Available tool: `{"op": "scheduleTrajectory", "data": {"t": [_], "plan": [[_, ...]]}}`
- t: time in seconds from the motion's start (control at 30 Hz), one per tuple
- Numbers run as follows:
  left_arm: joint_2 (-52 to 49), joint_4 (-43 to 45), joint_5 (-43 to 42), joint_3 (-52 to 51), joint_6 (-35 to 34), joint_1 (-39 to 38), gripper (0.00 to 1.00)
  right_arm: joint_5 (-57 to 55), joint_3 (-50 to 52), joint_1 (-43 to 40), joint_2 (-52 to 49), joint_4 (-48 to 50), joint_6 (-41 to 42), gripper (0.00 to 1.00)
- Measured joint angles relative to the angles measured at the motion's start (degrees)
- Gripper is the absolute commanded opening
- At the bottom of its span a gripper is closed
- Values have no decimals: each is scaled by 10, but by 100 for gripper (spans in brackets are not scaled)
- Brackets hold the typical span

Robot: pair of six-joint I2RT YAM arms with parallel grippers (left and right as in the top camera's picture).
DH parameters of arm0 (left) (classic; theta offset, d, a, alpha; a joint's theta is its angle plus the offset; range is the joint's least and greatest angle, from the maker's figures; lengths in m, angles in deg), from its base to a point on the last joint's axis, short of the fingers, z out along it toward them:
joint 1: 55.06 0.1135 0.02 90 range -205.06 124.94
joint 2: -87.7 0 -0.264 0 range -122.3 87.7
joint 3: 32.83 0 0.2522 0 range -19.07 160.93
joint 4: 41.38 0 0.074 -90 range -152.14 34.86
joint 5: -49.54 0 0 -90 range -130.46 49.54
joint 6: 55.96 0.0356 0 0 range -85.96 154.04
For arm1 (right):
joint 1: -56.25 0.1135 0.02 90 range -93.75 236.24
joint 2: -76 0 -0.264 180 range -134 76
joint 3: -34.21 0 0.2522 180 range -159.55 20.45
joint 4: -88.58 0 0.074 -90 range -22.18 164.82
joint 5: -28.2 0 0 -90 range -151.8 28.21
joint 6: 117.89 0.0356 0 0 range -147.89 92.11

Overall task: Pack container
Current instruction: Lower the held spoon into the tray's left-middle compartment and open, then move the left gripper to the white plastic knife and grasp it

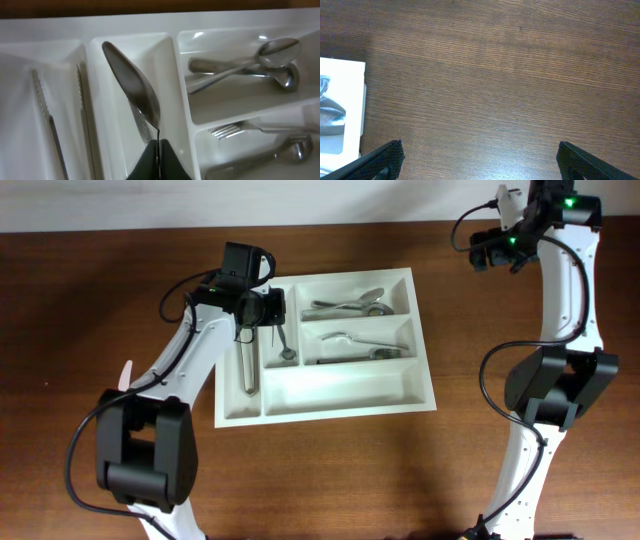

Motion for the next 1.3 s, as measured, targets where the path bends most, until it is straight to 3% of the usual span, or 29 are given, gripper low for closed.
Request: {"op": "scheduleTrajectory", "data": {"t": [0.2, 0.3, 0.47, 0.6, 0.83, 1.1, 1.3], "plan": [[-3, -1, 0, 0, -3, 0, 45, 0, 0, 0, 0, 0, 0, 98], [-3, -43, 0, 3, -4, 3, 53, 0, 0, 0, 0, 0, 0, 99], [3, -170, 22, 21, 7, 37, 54, 0, 0, 0, 0, 0, 0, 99], [48, -264, 99, 29, 28, 99, 58, 0, 0, 0, 0, 0, 0, 99], [118, -362, 170, 40, 92, 195, 60, 0, 0, 0, 0, 0, 0, 99], [118, -342, 185, -42, 122, 257, 60, 0, 0, 0, 0, 0, 0, 99], [118, -278, 185, -92, 167, 308, 66, 0, 0, 0, 0, 0, 0, 99]]}}
